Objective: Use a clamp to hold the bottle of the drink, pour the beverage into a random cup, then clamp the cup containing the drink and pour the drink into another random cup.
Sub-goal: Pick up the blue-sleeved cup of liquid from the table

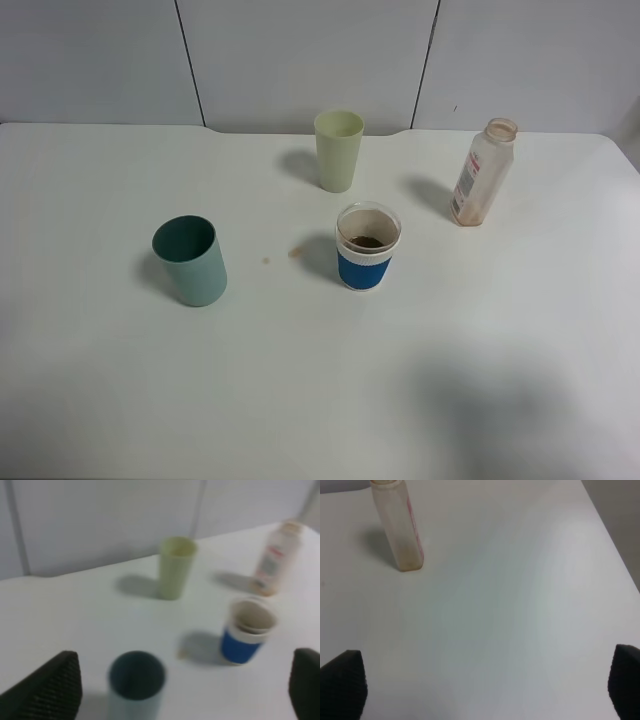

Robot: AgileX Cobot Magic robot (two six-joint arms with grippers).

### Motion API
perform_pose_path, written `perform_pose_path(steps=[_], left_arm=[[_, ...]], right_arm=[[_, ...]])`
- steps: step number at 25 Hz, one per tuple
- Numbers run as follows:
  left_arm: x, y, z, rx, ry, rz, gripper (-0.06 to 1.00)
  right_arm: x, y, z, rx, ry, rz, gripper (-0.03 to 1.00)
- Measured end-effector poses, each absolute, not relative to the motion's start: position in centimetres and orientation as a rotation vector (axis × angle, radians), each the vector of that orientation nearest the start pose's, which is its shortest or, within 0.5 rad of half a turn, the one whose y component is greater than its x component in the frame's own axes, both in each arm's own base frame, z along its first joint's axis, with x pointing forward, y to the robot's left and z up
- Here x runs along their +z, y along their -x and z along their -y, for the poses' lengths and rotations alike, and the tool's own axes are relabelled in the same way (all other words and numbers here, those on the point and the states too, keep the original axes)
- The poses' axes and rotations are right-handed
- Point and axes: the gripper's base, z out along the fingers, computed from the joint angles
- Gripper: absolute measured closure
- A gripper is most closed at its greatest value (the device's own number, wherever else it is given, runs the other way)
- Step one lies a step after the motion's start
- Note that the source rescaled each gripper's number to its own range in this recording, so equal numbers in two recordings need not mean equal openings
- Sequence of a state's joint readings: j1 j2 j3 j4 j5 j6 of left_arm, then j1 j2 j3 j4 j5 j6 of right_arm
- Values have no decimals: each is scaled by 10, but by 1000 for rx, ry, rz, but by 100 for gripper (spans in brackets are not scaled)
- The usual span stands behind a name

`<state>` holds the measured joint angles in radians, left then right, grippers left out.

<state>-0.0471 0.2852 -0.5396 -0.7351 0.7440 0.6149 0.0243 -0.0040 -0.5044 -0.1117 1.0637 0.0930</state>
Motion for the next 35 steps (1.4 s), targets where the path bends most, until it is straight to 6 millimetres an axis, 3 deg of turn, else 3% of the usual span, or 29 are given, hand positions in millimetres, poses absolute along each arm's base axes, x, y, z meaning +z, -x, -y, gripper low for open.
perform_pose_path(steps=[9, 24, 35], left_arm=[[323, -51, 48, -455, -486, -1776, 42], [314, -95, 48, -395, -498, -1870, 43], [302, -141, 88, -375, -634, -1809, 43]], right_arm=[[279, 6, 9, -60, -76, -2033, -3], [279, 6, 9, -60, -76, -2033, -3], [279, 6, 9, -60, -76, -2033, -3]])
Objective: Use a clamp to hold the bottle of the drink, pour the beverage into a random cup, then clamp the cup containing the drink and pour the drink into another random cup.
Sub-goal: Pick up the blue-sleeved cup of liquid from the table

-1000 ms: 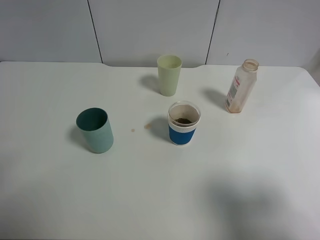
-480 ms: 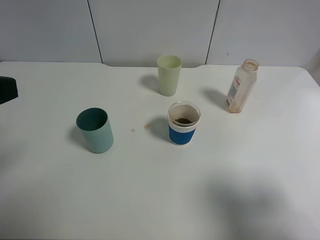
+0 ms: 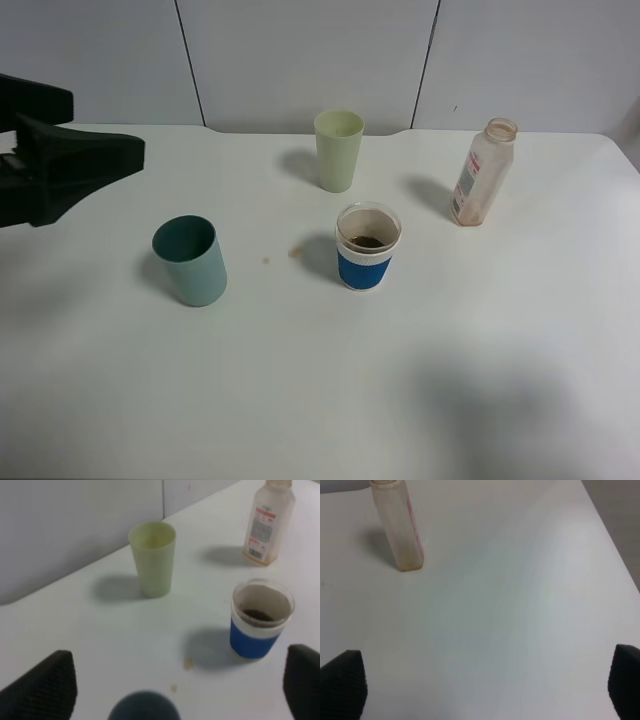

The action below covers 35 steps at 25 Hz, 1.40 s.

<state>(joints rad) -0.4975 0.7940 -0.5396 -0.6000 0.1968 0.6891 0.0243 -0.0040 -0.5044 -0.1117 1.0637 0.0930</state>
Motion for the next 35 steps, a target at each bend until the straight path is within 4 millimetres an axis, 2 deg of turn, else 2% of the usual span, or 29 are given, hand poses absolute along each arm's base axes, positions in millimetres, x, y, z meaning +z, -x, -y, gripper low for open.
perform_pose_path(steps=[5, 11, 24, 30, 35], left_arm=[[294, -154, 108, -377, -643, -1784, 43], [284, -166, 117, -378, -622, -1808, 44], [270, -181, 130, -434, -574, -1833, 44], [253, -180, 153, -483, -660, -1824, 50], [244, -186, 161, -494, -668, -1811, 50]], right_arm=[[279, 6, 9, -60, -76, -2033, -3], [279, 6, 9, -60, -76, -2033, -3], [279, 6, 9, -60, -76, -2033, -3], [279, 6, 9, -59, -76, -2033, -3], [279, 6, 9, -59, -76, -2033, -3]])
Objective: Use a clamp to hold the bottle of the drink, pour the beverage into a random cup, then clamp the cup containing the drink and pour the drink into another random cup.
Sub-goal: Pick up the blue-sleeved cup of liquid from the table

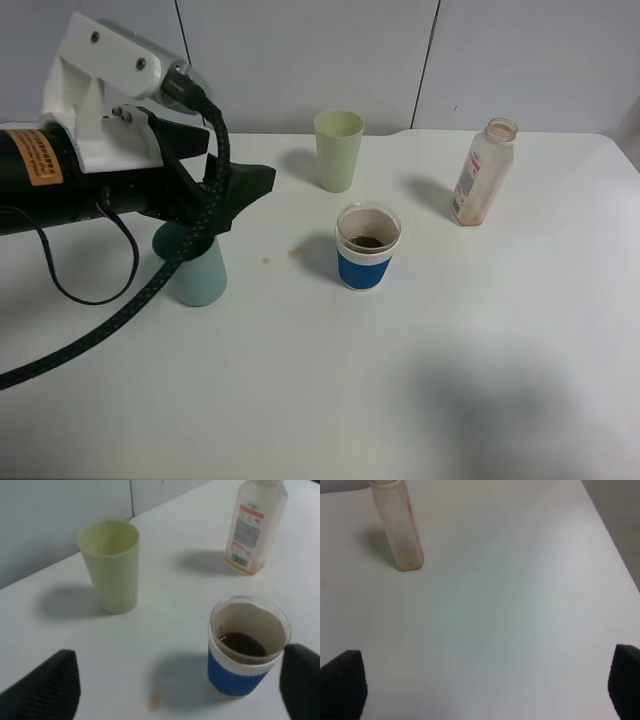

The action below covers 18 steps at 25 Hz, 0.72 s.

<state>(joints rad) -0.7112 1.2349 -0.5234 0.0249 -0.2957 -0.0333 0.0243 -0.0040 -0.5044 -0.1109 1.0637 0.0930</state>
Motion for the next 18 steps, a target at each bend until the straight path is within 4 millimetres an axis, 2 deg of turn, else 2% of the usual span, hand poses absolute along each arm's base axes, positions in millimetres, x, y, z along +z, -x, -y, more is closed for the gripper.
perform_pose_path(steps=[10, 18], left_arm=[[227, -193, 170, -475, -738, -1799, 50], [199, -191, 171, -537, -702, -1807, 50]], right_arm=[[279, 6, 9, -59, -76, -2033, -3], [279, 6, 9, -59, -76, -2033, -3]])
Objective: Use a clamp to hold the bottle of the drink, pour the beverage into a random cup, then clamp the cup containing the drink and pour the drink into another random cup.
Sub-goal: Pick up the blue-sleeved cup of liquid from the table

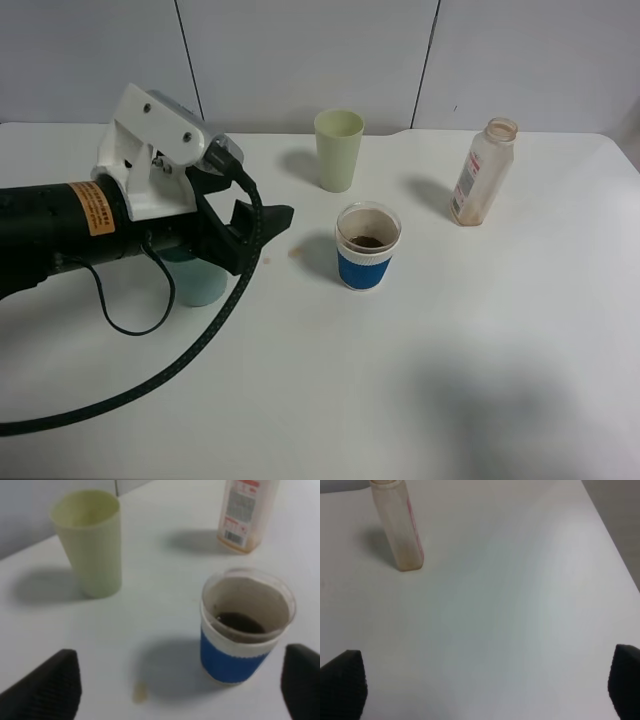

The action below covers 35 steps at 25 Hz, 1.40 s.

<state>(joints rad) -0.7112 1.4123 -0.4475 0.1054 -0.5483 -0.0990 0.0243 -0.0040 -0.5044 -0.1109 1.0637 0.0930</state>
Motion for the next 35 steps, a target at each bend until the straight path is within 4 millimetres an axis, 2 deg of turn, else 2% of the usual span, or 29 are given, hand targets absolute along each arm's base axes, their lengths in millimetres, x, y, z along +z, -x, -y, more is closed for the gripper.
perform_pose_path(steps=[9, 15, 24, 35], left_arm=[[189, -195, 181, -587, -719, -1743, 50], [181, -186, 198, -656, -764, -1695, 50], [164, -172, 219, -720, -770, -1714, 50], [160, -172, 220, -718, -715, -1732, 50]], right_arm=[[279, 6, 9, -59, -76, -2033, -3], [279, 6, 9, -59, -76, -2033, -3], [279, 6, 9, -59, -76, -2033, -3], [279, 6, 9, -59, -76, -2033, -3]])
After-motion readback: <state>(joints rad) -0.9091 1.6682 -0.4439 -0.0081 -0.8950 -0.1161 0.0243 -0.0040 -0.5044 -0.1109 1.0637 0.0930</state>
